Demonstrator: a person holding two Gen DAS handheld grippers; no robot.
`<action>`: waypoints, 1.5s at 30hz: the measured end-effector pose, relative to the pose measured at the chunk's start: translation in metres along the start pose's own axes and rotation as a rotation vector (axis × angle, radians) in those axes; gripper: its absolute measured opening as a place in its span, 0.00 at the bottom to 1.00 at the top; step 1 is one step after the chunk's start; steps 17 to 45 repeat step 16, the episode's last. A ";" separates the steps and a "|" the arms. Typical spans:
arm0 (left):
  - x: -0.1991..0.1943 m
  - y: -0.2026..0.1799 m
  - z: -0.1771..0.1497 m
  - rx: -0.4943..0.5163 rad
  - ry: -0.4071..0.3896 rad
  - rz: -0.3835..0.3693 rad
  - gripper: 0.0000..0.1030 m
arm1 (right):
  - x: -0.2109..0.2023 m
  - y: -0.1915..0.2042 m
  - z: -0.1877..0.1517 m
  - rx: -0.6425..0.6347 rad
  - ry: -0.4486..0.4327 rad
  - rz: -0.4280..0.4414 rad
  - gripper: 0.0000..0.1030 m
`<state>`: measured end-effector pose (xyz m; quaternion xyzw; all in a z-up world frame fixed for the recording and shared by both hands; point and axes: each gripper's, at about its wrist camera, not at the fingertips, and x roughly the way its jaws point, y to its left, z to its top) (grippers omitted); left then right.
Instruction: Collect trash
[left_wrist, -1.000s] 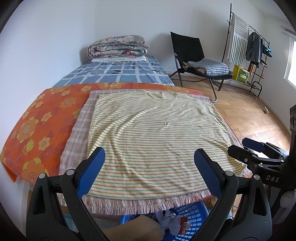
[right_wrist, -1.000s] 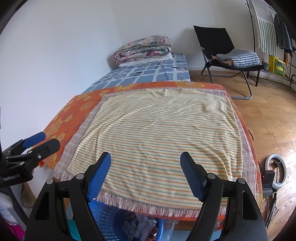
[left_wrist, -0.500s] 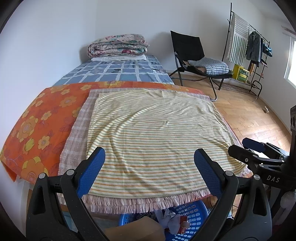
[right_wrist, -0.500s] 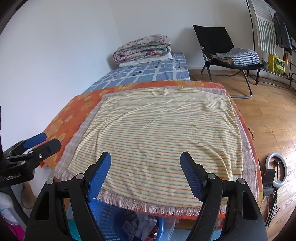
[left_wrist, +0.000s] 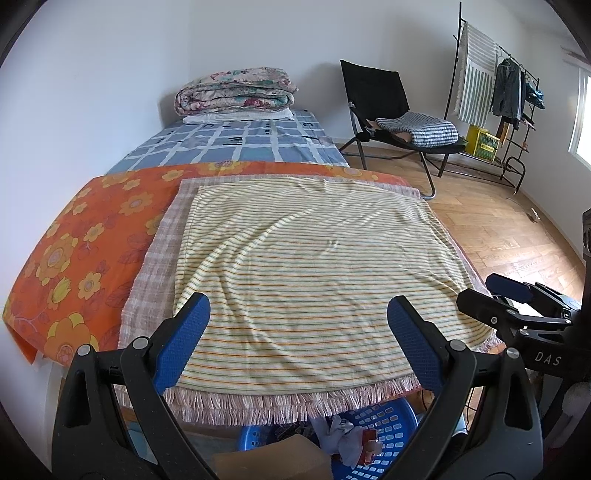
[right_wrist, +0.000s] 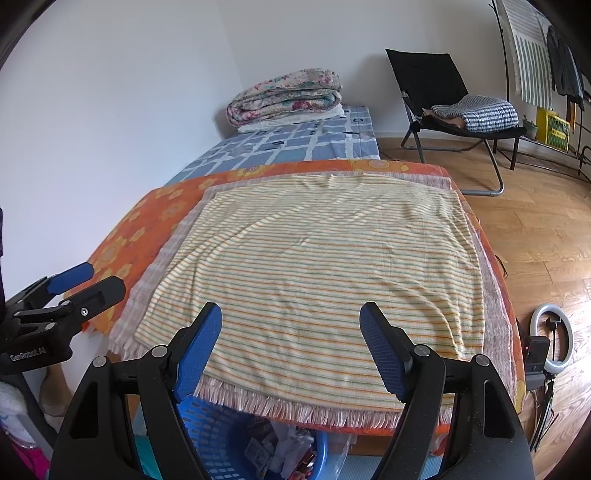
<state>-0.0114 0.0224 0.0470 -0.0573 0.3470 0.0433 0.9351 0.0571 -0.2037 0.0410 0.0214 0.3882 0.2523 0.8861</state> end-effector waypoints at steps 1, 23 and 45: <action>0.000 0.000 0.000 -0.001 0.000 -0.001 0.96 | 0.000 -0.001 0.000 0.001 0.001 0.000 0.75; 0.009 0.000 0.002 -0.002 0.021 0.013 0.96 | 0.001 -0.003 -0.003 0.013 0.004 -0.004 0.75; 0.009 0.000 0.002 -0.002 0.021 0.013 0.96 | 0.001 -0.003 -0.003 0.013 0.004 -0.004 0.75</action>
